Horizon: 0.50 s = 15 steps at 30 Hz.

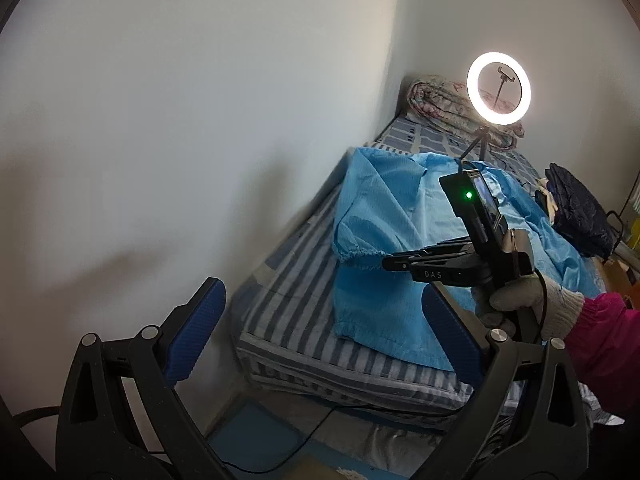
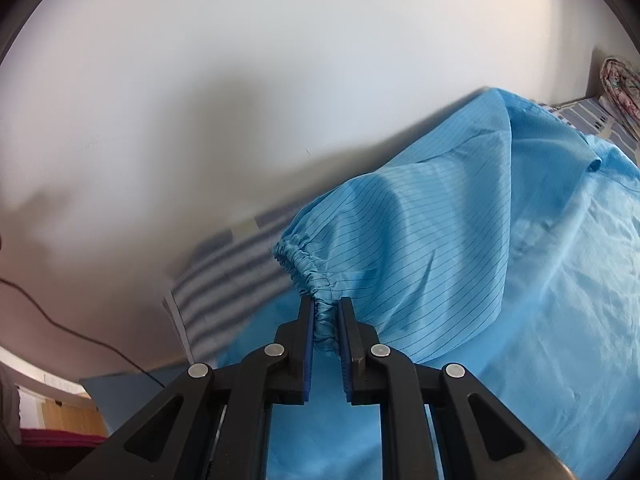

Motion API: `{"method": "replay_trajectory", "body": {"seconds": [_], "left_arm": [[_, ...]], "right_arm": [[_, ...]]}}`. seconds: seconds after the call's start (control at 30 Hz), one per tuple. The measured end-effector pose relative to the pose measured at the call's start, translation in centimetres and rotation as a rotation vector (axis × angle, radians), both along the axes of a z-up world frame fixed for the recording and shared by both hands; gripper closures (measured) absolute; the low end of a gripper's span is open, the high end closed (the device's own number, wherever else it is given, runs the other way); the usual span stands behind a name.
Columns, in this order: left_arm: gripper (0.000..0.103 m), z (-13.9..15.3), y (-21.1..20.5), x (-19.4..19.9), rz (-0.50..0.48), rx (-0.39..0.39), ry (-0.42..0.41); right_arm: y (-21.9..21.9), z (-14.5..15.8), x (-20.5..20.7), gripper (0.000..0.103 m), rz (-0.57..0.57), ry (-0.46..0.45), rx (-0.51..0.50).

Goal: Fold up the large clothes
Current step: 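Lay the held sleeve across the jacket body and open the right tool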

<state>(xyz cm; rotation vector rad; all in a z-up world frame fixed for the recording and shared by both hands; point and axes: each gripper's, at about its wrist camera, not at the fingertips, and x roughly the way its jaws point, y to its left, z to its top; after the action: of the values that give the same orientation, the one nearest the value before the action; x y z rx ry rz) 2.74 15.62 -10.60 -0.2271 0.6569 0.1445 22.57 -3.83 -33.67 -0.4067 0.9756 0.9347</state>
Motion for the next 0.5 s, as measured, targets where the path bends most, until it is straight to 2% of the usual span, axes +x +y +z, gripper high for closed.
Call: {"method": "replay_trajectory", "body": {"seconds": [0.07, 0.13, 0.2, 0.27, 0.43, 0.5], "left_arm": [[0.003, -1.1, -0.1, 1.3, -0.013, -0.073, 0.019], [0.009, -2.2, -0.3, 2.8, -0.018, -0.122, 0.036], [0.017, -3.5, -0.7, 4.5, -0.027, -0.171, 0.069], [0.022, -5.0, -1.0, 6.3, -0.045, -0.227, 0.104], [0.023, -8.4, -1.2, 10.6, -0.009, -0.342, 0.168], [0.023, -10.0, -0.7, 12.3, 0.012, -0.421, 0.199]], "right_arm": [[-0.9, -1.2, 0.7, 0.094, -0.012, 0.005, -0.016], [-1.9, -1.7, 0.6, 0.086, -0.032, 0.02, -0.022], [-2.4, -1.0, 0.4, 0.063, -0.046, 0.033, 0.0], [-4.0, -1.4, 0.7, 0.057, -0.053, 0.052, 0.06], [-8.9, -0.6, 0.5, 0.056, -0.153, 0.048, 0.184], [-10.7, -0.7, 0.8, 0.059, -0.209, 0.053, 0.226]]}}
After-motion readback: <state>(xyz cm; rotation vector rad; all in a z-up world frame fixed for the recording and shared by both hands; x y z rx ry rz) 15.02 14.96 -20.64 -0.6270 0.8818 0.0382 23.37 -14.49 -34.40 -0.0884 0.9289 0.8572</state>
